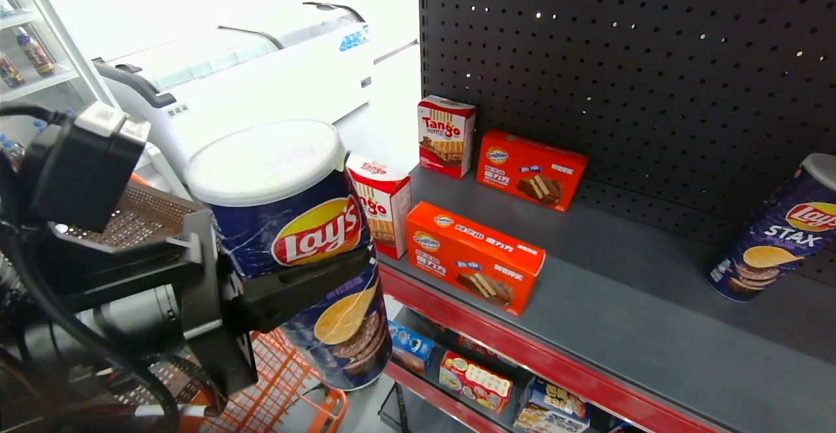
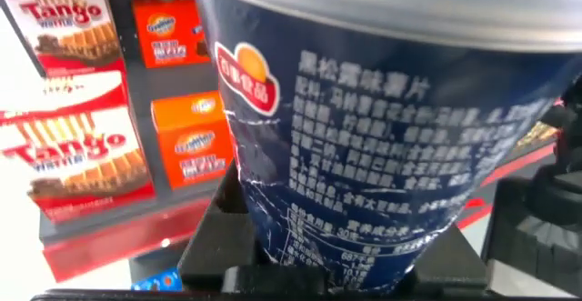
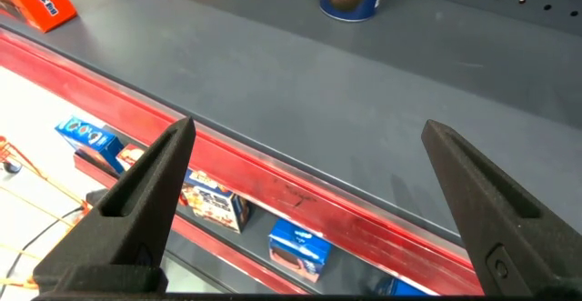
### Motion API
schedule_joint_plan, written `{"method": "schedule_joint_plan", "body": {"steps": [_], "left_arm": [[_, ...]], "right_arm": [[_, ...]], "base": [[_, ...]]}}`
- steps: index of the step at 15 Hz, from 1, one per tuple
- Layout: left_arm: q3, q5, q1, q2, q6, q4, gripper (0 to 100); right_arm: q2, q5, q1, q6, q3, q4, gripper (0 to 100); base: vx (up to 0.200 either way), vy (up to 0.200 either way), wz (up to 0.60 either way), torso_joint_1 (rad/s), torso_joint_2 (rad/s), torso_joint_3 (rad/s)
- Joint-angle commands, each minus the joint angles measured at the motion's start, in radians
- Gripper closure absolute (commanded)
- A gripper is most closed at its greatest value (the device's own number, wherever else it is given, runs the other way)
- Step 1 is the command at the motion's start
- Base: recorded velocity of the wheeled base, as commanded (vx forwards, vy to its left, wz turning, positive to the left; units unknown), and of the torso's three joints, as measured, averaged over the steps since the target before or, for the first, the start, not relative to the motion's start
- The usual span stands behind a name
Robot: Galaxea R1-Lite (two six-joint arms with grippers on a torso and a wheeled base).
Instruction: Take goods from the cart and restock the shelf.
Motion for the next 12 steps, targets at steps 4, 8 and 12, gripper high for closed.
{"method": "schedule_joint_plan", "body": {"steps": [4, 8, 12], "left_arm": [[-0.055, -0.001, -0.026, 0.07, -0.001, -0.006, 100], [-0.056, -0.027, -0.049, 0.07, -0.001, -0.025, 100], [-0.058, -0.027, -0.049, 0.071, -0.001, -0.025, 100]], "right_arm": [[0.001, 0.0, 0.001, -0.001, 0.0, -0.001, 0], [0.001, 0.0, 0.001, -0.001, 0.0, -0.001, 0], [0.001, 0.0, -0.001, 0.001, 0.0, 0.0, 0]], "base": [[0.0, 0.0, -0.6, 0.0, 0.0, 0.001], [0.0, 0.0, -0.6, 0.005, 0.01, 0.004], [0.0, 0.0, -0.45, 0.002, 0.01, 0.001]]}}
